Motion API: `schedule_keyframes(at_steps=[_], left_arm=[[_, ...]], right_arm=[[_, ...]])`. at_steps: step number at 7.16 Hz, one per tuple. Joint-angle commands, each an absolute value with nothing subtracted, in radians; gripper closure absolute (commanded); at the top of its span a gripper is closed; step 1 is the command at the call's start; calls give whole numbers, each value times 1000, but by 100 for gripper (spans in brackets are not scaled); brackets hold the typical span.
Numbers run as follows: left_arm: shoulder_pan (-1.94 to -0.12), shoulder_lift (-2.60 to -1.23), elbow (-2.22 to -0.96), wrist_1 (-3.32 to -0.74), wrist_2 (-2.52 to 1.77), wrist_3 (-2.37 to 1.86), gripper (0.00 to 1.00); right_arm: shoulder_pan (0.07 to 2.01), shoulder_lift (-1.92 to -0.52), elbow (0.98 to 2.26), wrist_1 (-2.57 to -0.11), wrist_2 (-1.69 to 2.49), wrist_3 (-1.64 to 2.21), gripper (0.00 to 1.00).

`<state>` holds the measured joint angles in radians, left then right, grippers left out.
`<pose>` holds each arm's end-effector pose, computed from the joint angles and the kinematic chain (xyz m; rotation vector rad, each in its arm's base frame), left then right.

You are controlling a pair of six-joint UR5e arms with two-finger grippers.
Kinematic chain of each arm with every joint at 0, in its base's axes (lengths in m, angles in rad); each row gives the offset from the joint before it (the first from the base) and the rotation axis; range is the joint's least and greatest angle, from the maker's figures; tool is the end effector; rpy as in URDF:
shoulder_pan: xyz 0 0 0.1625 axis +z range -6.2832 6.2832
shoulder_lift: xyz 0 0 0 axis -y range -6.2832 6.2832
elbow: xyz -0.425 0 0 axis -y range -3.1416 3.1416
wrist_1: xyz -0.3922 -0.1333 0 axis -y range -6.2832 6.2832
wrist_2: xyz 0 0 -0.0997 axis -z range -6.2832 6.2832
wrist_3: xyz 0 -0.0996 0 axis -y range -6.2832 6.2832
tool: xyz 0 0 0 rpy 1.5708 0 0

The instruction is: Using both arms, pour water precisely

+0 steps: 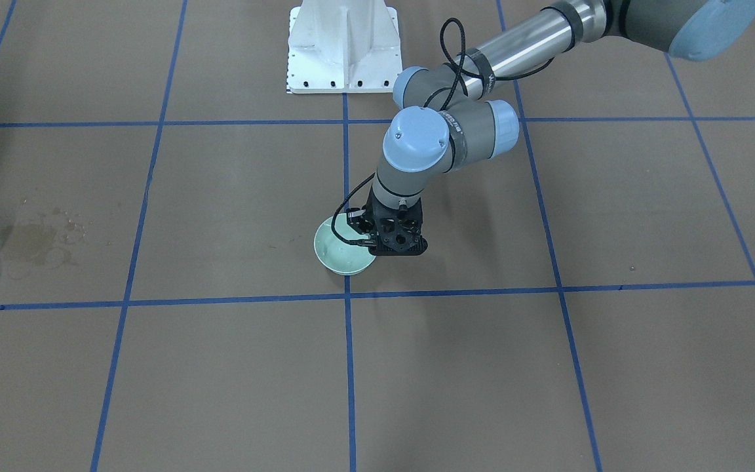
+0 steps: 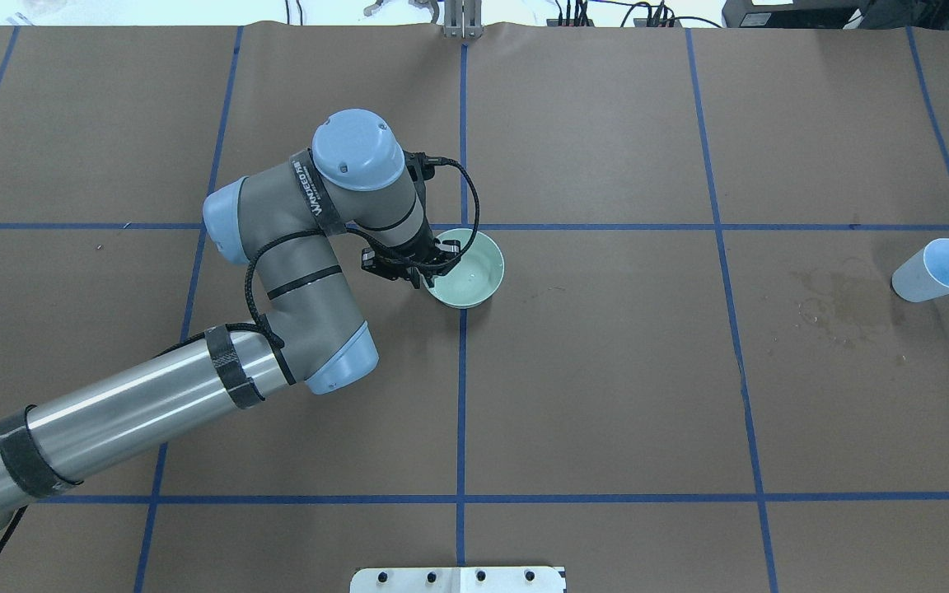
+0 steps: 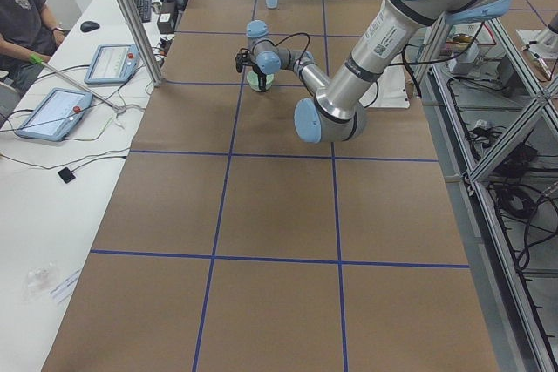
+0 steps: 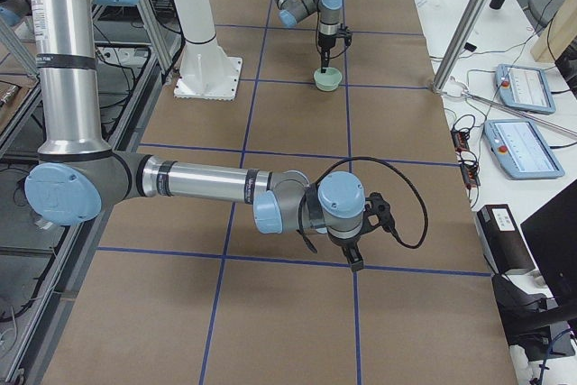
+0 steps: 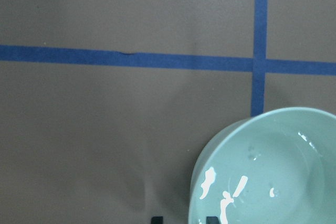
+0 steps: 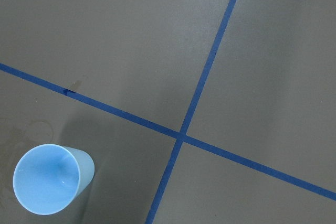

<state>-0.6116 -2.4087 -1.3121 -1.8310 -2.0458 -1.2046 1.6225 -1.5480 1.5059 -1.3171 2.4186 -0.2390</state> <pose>0.5855 -0.5178 0.2171 -0.0076 0.9348 -0.0280 0.0850 -0.5091 0.6474 0.3199 -0.8091 -0.2650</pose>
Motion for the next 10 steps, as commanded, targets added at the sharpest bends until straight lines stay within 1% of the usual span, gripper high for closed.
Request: schedule_keyframes(at_steps=[1,2,4,5,7,8,10], left_arm=[[-673,-2393,-1356,-1832,-2110,-1165,100],[-720,-2300,-1429,-1829,-2191,-1107,100],[-817,-1964,-1666,-1830,-2246,-853,100],[-866,-1851,-1698,-1830,-2247,-718,100],[-969,-1731,-1698,-1825,-2304,-523,100],[-1006,-1685,-1694,-1822,-2310,-433,100],[-1052,-1639,-1681,-1816,-2309,-365,100]], right_arm=[[1624,-1548,1520,-1318,2418,-239,0],[1623,-1546,1535,-1322,2418,-239,0],[1621,-1546,1536,-1322,2418,-233,0],[1621,-1545,1536,-1322,2418,-230,0],[1623,-1546,1540,-1322,2418,-226,0],[1623,-1548,1543,-1322,2418,-225,0],[1623,-1555,1557,-1322,2419,-222,0]])
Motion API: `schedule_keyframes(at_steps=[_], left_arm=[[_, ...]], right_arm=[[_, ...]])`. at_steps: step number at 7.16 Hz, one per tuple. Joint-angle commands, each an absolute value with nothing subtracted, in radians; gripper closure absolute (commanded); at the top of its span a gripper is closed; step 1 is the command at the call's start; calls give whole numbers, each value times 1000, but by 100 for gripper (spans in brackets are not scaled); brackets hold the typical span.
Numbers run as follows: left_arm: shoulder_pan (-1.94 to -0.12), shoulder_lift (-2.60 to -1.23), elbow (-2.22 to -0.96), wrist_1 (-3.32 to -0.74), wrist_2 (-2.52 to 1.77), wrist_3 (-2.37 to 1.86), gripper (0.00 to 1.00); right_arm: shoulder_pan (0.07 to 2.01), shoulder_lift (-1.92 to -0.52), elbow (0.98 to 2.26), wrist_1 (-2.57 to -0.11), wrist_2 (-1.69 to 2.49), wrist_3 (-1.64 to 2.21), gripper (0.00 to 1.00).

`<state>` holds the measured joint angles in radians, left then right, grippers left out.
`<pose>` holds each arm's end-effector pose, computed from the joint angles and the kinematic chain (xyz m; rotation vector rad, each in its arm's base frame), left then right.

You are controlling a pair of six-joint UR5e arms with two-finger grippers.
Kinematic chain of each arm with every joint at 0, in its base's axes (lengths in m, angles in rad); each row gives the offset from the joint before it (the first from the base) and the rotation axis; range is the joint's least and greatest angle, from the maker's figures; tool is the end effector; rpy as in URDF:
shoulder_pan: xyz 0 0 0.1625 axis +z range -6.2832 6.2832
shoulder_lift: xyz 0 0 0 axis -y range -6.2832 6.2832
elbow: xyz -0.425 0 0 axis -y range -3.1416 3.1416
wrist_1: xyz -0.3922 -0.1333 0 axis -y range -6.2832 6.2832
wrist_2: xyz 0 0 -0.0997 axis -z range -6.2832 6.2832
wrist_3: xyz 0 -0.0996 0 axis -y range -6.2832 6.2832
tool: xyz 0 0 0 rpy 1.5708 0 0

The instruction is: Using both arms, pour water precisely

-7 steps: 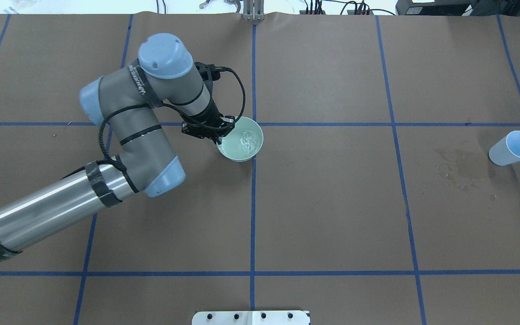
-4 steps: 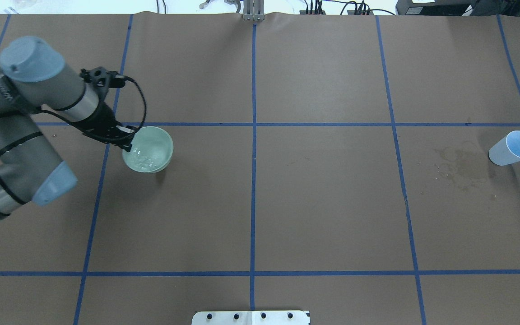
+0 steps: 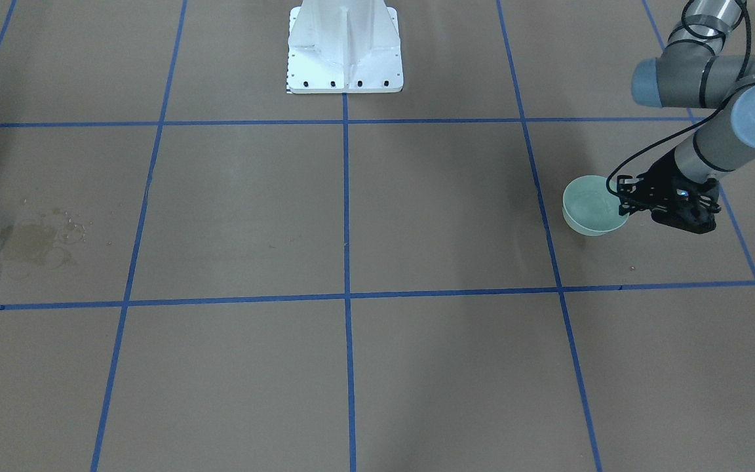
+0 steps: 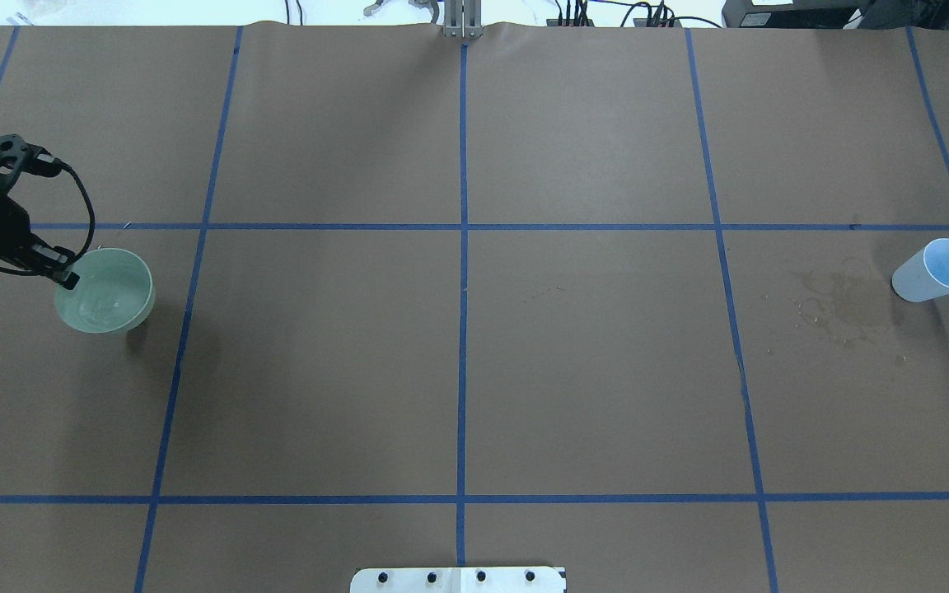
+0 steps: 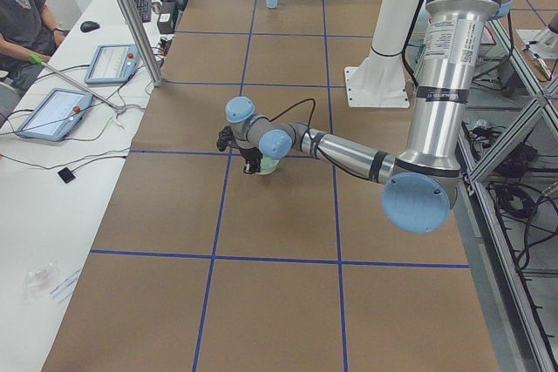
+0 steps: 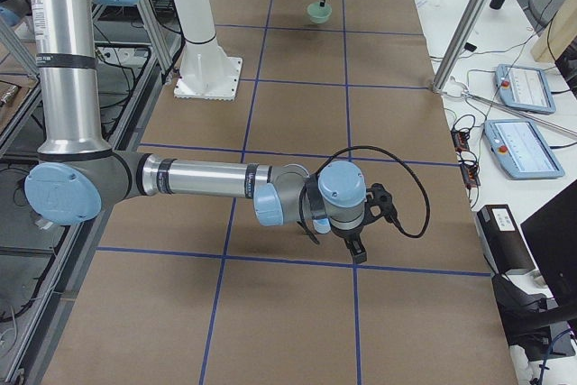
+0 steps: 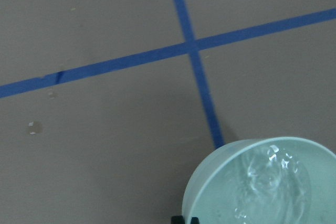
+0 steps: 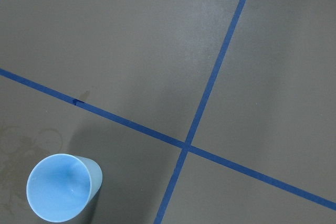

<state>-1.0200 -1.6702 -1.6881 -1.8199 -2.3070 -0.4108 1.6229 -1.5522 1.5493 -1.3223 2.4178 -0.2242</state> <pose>0.2299 -0.5012 0.5222 0.0600 0.8486 0.3029 0.0853 -0.5091 0.6283 0.3455 -0.8050 -0.2650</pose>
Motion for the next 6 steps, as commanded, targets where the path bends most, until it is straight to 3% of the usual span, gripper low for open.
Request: schedule_keyframes(at_steps=[1,4,5,6], left_arm=[[-1081,-1632,-1655,-1816,-2309,-338,100],[-1100,-1631,-1576,-1819,-2303,-272,100],[-1109,-1629,-1562,-1821,-2299,-255,78],[-1114,-1629,-1559,-1824,-2296,-246,1]], right_arm=[[1623,-1555,1555,-1324,2418,-222,0],[1623,-1555,1557,-1322,2419,-221,0],[1623,-1555,1557,-1322,2418,-219,0],[1621,-1555,1557,-1324,2418,-218,0]])
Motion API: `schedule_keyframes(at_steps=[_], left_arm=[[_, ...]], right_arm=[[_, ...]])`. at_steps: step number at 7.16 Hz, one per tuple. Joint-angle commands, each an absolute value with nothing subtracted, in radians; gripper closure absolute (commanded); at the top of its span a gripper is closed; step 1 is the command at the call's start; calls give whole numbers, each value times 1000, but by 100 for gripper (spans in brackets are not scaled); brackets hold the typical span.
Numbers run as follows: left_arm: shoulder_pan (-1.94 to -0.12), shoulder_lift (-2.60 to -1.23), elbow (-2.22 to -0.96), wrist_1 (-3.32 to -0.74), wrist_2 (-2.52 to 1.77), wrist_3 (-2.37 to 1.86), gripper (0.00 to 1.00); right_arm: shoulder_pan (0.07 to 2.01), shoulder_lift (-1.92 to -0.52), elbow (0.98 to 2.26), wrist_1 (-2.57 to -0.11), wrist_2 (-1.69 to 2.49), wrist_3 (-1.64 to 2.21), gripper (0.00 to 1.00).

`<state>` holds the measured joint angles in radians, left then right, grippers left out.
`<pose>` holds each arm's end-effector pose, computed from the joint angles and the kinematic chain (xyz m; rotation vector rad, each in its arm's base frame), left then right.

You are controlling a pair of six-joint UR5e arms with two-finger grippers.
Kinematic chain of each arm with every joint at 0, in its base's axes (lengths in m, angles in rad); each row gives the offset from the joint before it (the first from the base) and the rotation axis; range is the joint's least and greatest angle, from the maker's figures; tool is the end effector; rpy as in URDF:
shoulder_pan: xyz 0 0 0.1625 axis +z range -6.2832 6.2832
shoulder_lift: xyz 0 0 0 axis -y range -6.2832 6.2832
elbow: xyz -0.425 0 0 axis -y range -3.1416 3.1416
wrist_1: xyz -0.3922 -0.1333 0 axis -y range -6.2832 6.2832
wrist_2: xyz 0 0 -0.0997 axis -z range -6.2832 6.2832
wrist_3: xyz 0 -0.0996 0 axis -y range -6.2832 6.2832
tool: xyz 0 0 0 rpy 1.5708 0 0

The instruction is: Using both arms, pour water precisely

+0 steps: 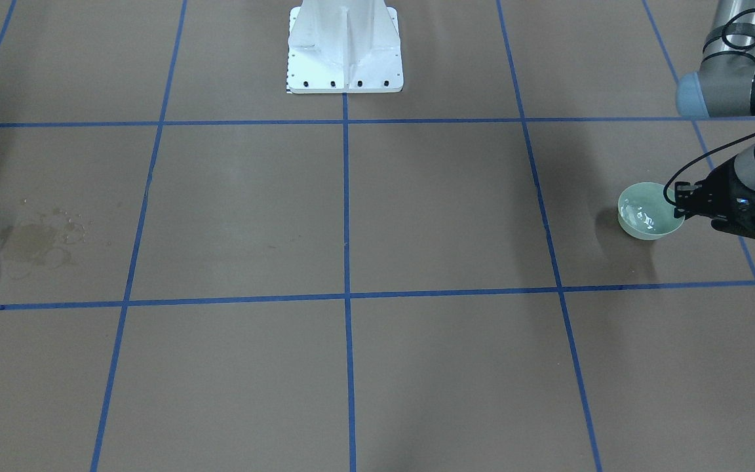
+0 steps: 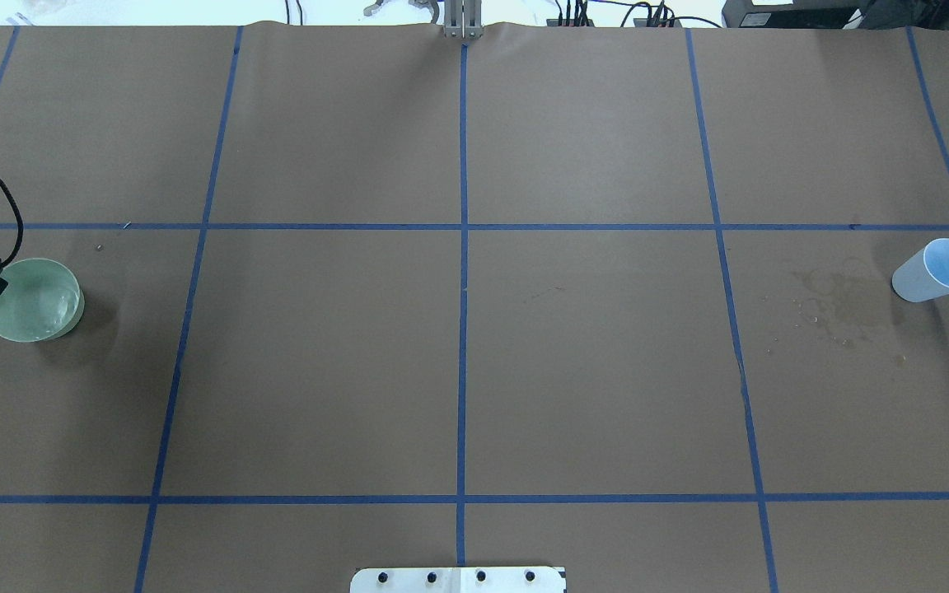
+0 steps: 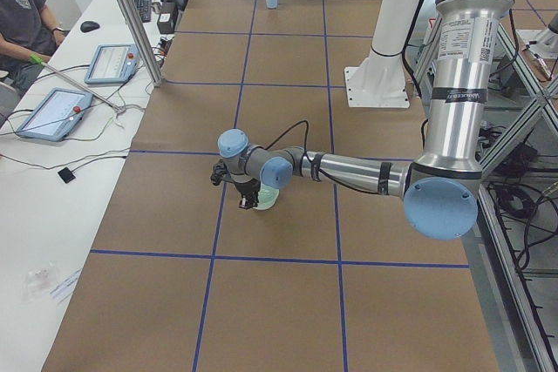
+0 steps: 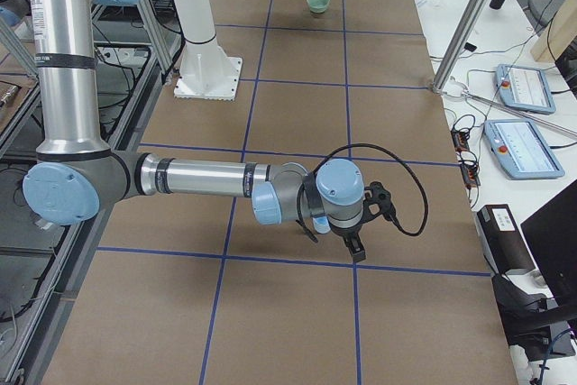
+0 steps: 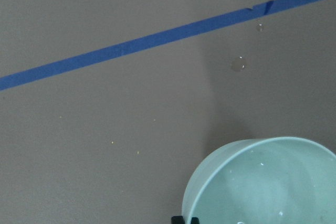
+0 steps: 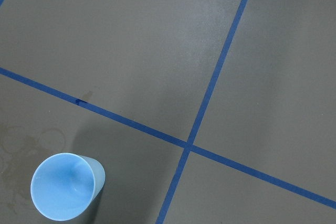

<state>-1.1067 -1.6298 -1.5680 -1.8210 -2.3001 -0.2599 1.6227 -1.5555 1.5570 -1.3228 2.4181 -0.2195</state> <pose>0.1792 -0.5076 0.6055 0.0175 0.7830 0.3054 0.0851 -0.5079 0.6261 0.3471 -0.8054 -0.2624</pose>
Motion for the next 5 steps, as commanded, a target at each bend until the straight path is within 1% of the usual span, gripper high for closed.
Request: schedule_keyframes(at_steps=[1,3,5], left_arm=[[-1149,-1631,-1559,-1819,-2305,-232,0],[-1259,-1634,-1583,-1816,-2395,-226,0],[-1336,-1632,-1663,-1793,-2422,-224,0]], right_arm=[[1621,-1554,1555,-1324,2418,-218,0],[1618,-1546,1557,-1325,2418,-215,0],[1600,-1504,1557,-1392,2405,-209,0]])
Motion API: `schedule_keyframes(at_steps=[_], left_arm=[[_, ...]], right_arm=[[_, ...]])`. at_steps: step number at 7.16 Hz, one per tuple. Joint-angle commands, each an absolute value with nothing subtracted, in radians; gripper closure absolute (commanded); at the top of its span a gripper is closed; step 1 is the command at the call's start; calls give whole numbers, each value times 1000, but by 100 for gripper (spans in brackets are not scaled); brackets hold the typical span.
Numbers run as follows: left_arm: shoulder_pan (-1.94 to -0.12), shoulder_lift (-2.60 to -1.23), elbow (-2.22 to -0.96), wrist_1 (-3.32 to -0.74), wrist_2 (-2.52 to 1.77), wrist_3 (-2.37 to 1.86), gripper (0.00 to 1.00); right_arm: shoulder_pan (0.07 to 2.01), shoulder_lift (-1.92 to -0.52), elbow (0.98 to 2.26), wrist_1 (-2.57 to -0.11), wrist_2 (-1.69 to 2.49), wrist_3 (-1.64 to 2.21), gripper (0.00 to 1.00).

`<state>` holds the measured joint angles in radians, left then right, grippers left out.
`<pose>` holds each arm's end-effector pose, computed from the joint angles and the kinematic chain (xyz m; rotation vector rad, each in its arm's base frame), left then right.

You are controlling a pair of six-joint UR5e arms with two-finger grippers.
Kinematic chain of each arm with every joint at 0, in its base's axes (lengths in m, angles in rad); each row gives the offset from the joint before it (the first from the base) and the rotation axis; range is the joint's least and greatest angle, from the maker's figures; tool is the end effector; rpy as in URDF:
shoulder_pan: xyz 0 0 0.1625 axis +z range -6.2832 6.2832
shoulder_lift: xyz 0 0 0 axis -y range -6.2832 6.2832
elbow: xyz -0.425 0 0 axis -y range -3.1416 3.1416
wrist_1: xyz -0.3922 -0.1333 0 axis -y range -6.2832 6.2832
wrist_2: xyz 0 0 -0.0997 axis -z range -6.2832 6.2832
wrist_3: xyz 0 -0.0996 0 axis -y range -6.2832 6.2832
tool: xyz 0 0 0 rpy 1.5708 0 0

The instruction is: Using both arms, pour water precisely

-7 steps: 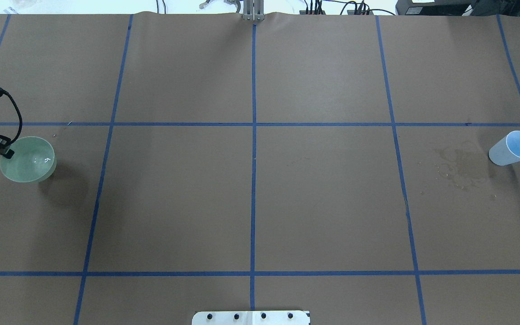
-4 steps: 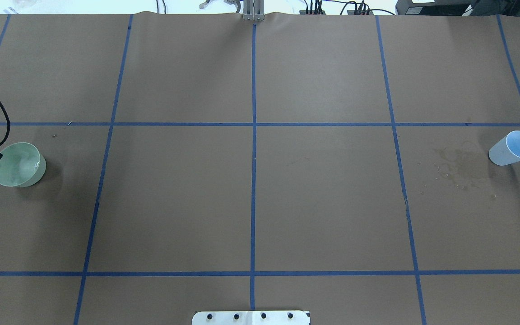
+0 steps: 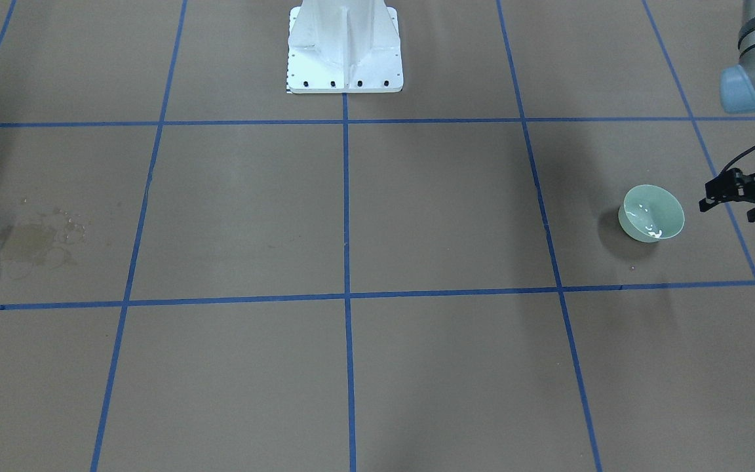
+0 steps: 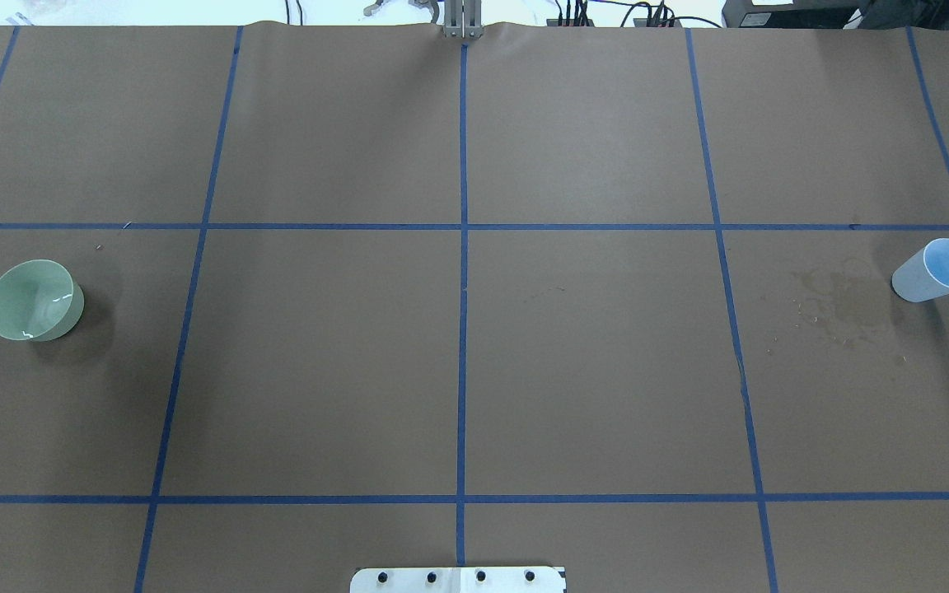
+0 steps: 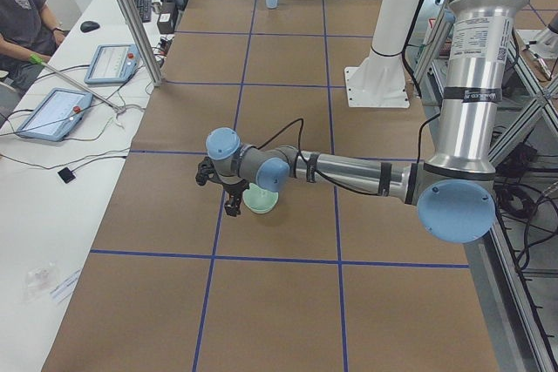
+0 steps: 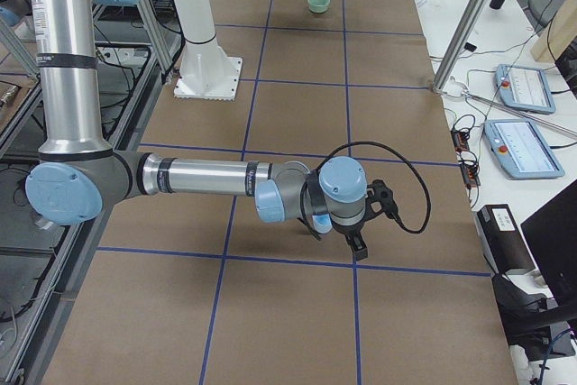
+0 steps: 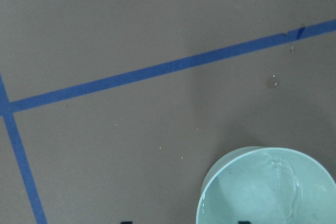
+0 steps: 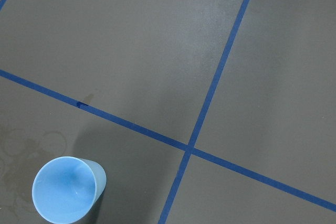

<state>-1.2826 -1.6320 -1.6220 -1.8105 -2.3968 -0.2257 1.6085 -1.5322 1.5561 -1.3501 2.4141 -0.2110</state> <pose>0.0938 -0.5277 0.5717 0.1133 0.8755 0.2038 0.0785 -0.5187 0.6179 0.3331 -0.8062 -0.2653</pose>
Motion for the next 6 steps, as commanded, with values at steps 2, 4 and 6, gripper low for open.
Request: schedule_keyframes(at_steps=[2,4,6], left_arm=[[-1443,-1635,-1722,-1621,-2473,-99,0],[-1518,-1635,-1749,-1504,-2474,-60,0],[-1526,-1629,-1750,-1500,-2467,-60,0]], right_arm=[[1591,-1477,1557,-1454,2398,-209,0],[1582,-1477,1555,-1456,2353,-209,0],[1554,-1457,1557,-1501,2338,-200,0]])
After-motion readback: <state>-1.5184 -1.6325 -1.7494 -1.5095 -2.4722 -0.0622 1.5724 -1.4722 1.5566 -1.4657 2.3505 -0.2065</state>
